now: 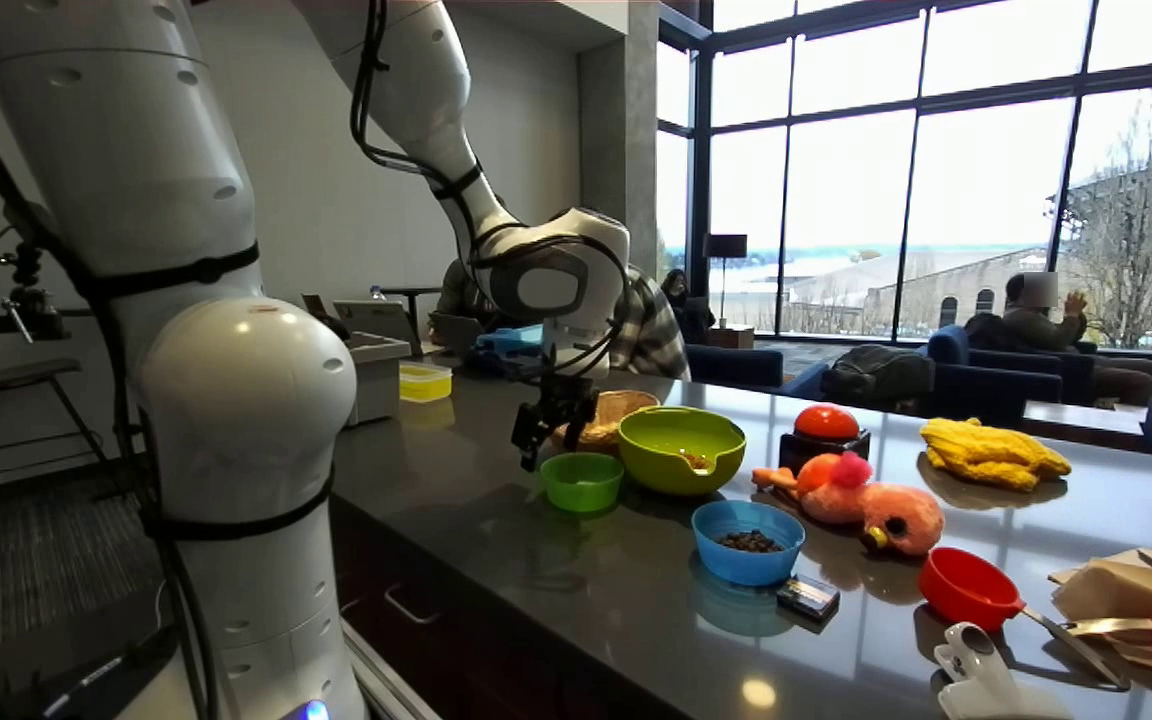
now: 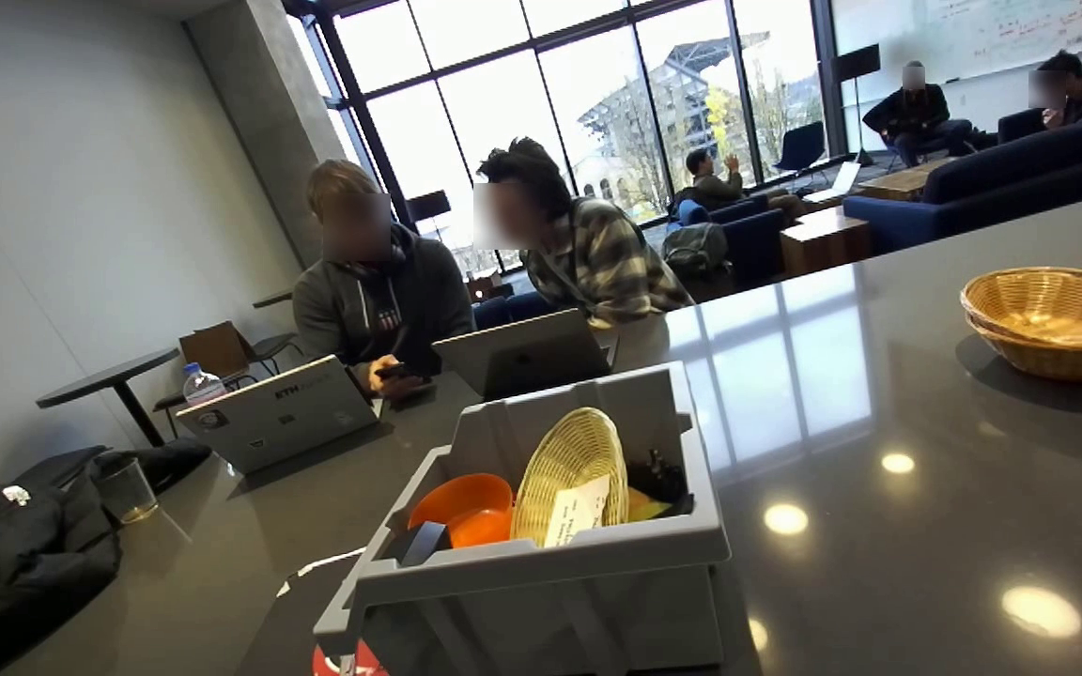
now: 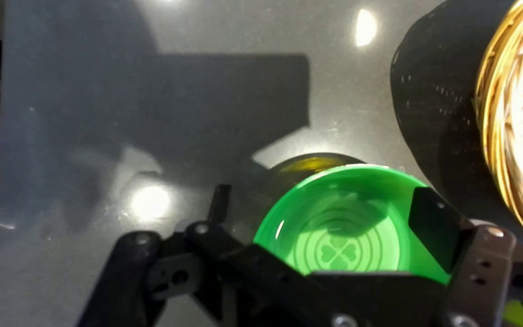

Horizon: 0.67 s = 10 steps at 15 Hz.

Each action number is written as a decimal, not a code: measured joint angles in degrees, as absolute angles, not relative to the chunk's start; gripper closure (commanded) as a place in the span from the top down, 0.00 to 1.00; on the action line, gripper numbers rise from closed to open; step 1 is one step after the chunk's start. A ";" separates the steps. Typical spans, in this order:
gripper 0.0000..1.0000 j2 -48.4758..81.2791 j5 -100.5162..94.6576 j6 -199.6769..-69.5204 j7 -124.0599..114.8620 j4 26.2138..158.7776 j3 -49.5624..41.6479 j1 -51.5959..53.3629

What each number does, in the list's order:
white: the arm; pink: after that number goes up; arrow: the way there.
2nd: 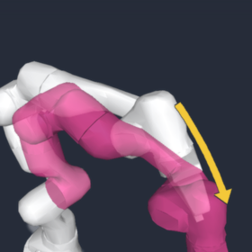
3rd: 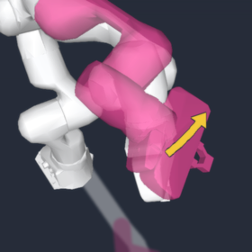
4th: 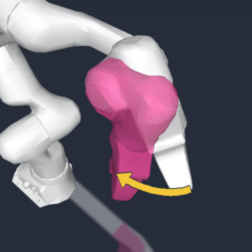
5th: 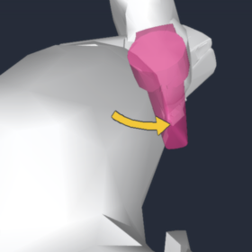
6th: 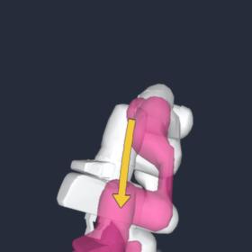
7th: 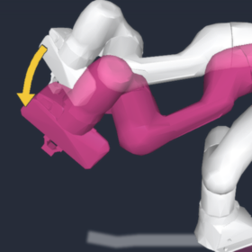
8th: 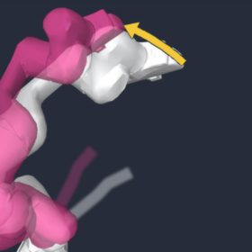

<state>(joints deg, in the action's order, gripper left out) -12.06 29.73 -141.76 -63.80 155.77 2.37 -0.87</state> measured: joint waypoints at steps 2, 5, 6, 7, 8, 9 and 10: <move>1.00 -11.88 31.97 -141.73 -61.20 155.71 2.01 -0.32; 1.00 -10.99 36.02 -141.71 -56.76 155.65 1.43 -0.09; 1.00 -10.55 37.33 -141.69 -55.19 155.64 1.15 -0.09; 1.00 -10.07 38.48 -141.67 -53.73 155.62 0.85 -0.11; 1.00 -9.52 39.39 -141.65 -52.48 155.60 0.54 -0.13; 1.00 -8.98 40.16 -141.65 -51.38 155.59 0.24 -0.17; 1.00 -8.37 41.28 -141.68 -50.13 155.64 0.00 -0.22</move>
<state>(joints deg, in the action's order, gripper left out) -8.37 41.28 -141.68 -50.13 155.64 0.00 -0.22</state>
